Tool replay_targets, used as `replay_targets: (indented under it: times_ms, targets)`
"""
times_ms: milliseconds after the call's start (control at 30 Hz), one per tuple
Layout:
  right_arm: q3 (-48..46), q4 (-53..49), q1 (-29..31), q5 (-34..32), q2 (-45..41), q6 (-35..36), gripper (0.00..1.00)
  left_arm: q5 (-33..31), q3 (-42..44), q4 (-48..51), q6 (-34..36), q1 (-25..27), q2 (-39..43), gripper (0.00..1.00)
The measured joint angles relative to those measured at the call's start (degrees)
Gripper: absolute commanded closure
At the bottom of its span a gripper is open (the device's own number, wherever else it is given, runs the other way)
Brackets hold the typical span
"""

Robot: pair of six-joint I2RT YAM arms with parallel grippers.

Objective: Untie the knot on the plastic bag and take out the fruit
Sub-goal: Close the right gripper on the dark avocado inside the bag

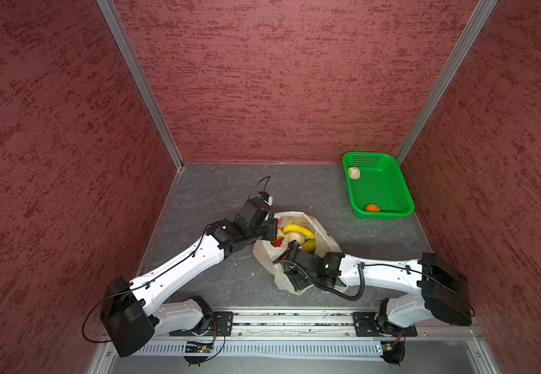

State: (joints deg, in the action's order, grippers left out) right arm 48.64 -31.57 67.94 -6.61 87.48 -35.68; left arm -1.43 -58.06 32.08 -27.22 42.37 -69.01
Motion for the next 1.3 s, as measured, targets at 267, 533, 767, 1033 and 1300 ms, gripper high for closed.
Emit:
replay_targets:
  times_ms: [267,533,767,1033,1300]
  targets:
    - [1.5,-0.9,3.5,-0.3,5.6,-2.5,0.02,-0.2,4.7,-0.1,0.0,0.5,4.2,1.00]
    - [1.3,-1.7,2.7,0.6,1.1,-2.9,0.02,-0.6,12.2,0.0,-0.1,2.4,8.9,1.00]
    - [1.0,-1.8,-2.2,1.6,-6.5,-1.5,0.02,-2.8,13.1,-1.7,-0.6,5.2,9.8,1.00]
    - [-0.1,-2.3,-8.4,3.3,-10.8,-2.2,0.02,-7.5,12.8,-2.3,-2.0,10.1,9.3,1.00]
    - [-0.1,1.0,-9.2,4.1,-7.0,-8.3,0.02,-10.6,12.8,-2.8,-3.7,12.2,9.5,1.00]
